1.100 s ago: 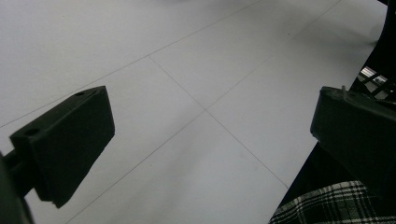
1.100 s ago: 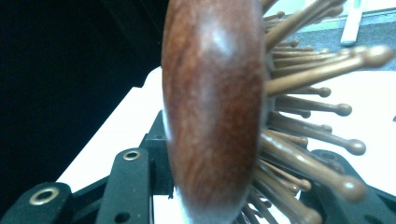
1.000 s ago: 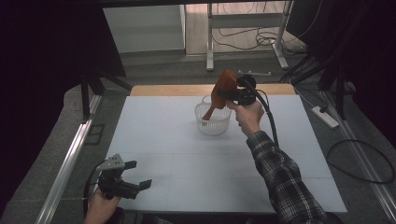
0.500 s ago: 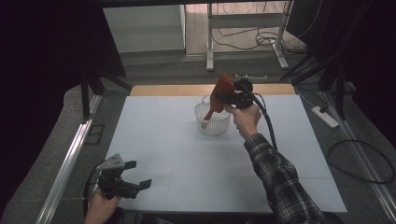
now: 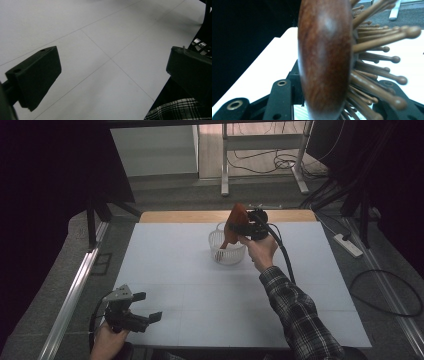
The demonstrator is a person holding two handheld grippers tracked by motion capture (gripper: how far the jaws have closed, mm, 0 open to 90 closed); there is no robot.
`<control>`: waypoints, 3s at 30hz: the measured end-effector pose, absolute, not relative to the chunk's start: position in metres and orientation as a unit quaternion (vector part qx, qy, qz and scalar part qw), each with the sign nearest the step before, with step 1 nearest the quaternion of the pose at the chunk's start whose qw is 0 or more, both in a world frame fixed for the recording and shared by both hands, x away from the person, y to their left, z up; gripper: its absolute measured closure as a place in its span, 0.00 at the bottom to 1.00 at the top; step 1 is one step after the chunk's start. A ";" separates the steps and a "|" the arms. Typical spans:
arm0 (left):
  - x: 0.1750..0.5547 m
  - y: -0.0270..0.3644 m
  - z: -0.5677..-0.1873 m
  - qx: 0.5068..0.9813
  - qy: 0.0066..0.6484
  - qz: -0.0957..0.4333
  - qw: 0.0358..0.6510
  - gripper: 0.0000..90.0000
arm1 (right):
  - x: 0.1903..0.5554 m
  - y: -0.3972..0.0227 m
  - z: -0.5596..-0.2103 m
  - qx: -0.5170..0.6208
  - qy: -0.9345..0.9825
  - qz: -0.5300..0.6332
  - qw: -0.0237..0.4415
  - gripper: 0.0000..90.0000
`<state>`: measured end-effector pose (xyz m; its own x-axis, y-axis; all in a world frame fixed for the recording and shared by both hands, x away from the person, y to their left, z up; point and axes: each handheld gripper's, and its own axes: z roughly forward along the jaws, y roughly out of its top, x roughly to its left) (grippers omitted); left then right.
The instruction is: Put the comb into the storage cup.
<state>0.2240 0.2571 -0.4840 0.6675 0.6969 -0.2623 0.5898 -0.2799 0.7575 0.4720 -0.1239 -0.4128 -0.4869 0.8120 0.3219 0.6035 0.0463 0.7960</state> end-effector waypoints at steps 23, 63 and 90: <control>0.225 0.257 -0.484 0.796 0.408 0.056 0.443 0.00 | 0.470 -0.139 -0.426 0.515 0.700 0.483 0.103 0.48; 0.226 0.258 -0.485 0.794 0.412 0.054 0.443 0.00 | 0.474 -0.148 -0.439 0.519 0.727 0.426 0.141 0.21; 0.226 0.258 -0.485 0.793 0.414 0.053 0.445 0.00 | 0.469 -0.155 -0.429 0.475 0.766 0.412 0.134 0.14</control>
<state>0.2265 0.2582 -0.4848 0.6519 0.7030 -0.2842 0.6090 -0.2621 0.7486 0.4691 -0.1548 -0.4288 -0.5127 0.8382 0.1857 0.6169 0.2093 0.7587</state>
